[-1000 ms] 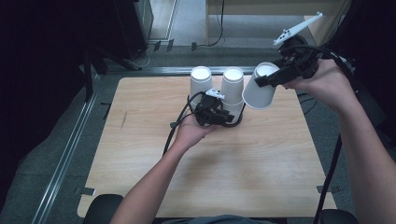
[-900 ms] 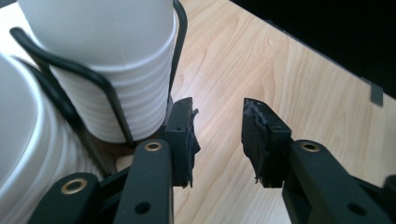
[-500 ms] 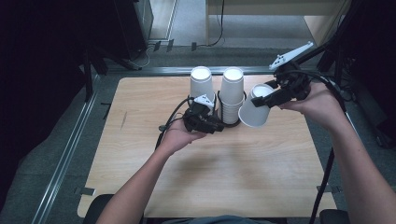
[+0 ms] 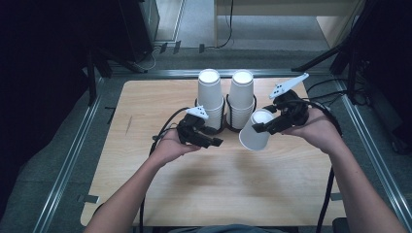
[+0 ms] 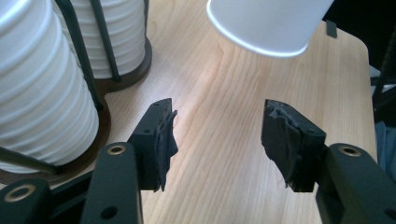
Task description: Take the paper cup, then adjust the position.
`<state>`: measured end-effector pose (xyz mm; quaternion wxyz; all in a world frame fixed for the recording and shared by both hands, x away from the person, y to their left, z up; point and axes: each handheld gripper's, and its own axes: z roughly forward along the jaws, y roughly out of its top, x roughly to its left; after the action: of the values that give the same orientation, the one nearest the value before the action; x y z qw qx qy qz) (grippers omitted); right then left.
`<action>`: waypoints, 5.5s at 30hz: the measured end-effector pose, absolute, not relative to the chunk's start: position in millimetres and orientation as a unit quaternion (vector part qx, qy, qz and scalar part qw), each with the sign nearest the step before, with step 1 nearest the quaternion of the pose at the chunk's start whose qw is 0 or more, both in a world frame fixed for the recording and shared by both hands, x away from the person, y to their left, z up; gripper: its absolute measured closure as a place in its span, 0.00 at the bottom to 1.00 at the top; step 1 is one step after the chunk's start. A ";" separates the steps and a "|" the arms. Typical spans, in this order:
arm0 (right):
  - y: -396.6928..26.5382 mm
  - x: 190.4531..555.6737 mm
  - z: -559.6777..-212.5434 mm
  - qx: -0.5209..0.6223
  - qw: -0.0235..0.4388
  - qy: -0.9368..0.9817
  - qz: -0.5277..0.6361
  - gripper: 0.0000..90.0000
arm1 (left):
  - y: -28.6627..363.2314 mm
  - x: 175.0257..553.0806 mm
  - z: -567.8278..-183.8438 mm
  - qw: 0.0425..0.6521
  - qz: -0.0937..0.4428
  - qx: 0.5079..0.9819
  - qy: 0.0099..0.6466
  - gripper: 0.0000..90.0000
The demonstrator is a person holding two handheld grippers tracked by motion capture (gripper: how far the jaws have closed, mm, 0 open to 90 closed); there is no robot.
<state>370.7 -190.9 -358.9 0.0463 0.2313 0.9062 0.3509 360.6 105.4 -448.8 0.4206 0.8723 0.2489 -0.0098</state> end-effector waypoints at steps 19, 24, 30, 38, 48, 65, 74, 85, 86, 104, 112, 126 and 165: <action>-173.4 363.8 -408.3 0.208 0.019 0.908 0.363 0.29 | 118.1 353.1 -462.4 0.423 -0.005 0.872 0.247 0.39; -166.7 362.1 -415.1 0.198 0.012 0.908 0.368 0.29 | 124.9 349.7 -466.2 0.425 -0.022 0.870 0.248 0.26; -159.1 361.1 -420.1 0.189 0.006 0.908 0.375 0.29 | 122.3 345.9 -468.9 0.417 -0.032 0.878 0.232 0.08; -150.4 362.0 -426.4 0.180 -0.007 0.909 0.375 0.29 | 116.9 344.1 -472.8 0.410 -0.033 0.882 0.230 0.03; -136.4 363.1 -431.7 0.171 -0.023 0.909 0.380 0.29 | 108.4 346.5 -475.2 0.419 -0.038 0.880 0.220 0.01; -128.0 357.5 -424.4 0.160 -0.036 0.901 0.402 0.29 | 92.9 350.6 -486.4 0.433 -0.069 0.879 0.189 0.00; -126.6 353.6 -419.4 0.158 -0.041 0.896 0.413 0.29 | 82.7 349.0 -489.9 0.432 -0.075 0.881 0.177 0.00; -128.1 354.3 -416.1 0.162 -0.053 0.887 0.428 0.29 | 84.0 348.2 -490.6 0.435 -0.072 0.881 0.173 0.03; -128.6 354.3 -416.0 0.164 -0.052 0.887 0.429 0.29 | 85.0 348.0 -490.2 0.438 -0.070 0.880 0.169 0.05; -131.2 362.1 -422.0 0.176 -0.077 0.884 0.426 0.29 | 87.1 345.3 -485.8 0.433 -0.058 0.887 0.146 0.18; -132.2 362.3 -425.1 0.173 -0.076 0.885 0.425 0.21 | 87.8 345.2 -482.3 0.429 -0.067 0.889 0.145 0.19; -138.9 360.6 -440.1 0.168 -0.054 0.901 0.397 0.21 | 111.0 354.1 -469.4 0.419 -0.071 0.888 0.174 0.18; -150.8 360.0 -452.3 0.149 -0.048 0.901 0.404 0.22 | 90.0 373.0 -454.4 0.245 -0.056 0.961 0.118 0.18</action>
<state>360.0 -150.8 -452.3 -0.0484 0.1486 0.9013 0.4040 373.0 90.0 -454.4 0.2445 0.9608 0.1182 -0.0556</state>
